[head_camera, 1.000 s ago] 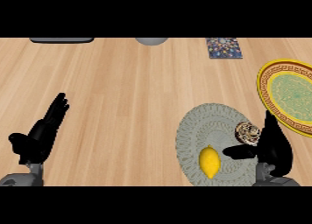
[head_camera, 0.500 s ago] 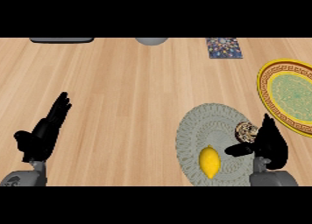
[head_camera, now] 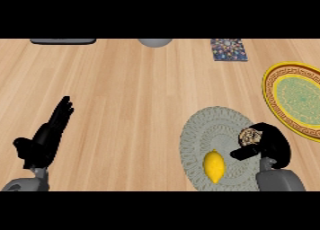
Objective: Pick the cupcake from the placemat and place it in the plate
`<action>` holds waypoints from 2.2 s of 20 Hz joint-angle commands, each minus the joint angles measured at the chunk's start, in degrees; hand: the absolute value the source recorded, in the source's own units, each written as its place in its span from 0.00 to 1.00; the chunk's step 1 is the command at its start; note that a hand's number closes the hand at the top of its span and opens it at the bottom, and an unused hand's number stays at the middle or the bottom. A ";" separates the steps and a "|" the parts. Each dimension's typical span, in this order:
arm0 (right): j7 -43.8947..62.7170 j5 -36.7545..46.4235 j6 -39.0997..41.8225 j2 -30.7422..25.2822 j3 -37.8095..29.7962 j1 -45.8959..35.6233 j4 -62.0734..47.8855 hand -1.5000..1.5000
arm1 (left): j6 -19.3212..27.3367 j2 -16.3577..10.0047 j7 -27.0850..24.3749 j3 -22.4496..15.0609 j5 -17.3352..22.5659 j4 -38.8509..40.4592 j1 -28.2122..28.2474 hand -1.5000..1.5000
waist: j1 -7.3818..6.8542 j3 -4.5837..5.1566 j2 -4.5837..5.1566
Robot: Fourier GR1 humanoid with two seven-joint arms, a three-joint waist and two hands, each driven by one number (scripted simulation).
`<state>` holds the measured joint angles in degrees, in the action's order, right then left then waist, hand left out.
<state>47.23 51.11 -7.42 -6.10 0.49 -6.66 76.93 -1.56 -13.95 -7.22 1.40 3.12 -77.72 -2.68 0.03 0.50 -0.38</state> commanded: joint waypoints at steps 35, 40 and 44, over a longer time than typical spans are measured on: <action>-97.68 -32.73 7.42 -54.30 -40.72 3.90 -44.14 1.00 | -1.92 0.04 -0.64 1.89 -1.53 0.13 0.35 0.50 | -0.83 -0.66 0.51; -95.66 -31.73 10.19 -55.98 -37.00 -3.96 -46.33 1.00 | -2.38 0.04 1.11 2.98 -0.98 0.54 -2.17 0.50 | -0.82 -0.58 0.53; -92.18 -29.08 9.31 -54.97 -32.69 -9.36 -45.67 1.00 | 0.68 4.19 0.45 -0.41 -4.16 -0.52 -0.40 0.50 | -0.94 -0.55 0.55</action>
<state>-46.74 19.90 1.88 -60.61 -35.56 -10.70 32.68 -2.73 -12.22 -6.85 2.85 0.82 -77.54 -3.29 -0.64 -0.08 0.12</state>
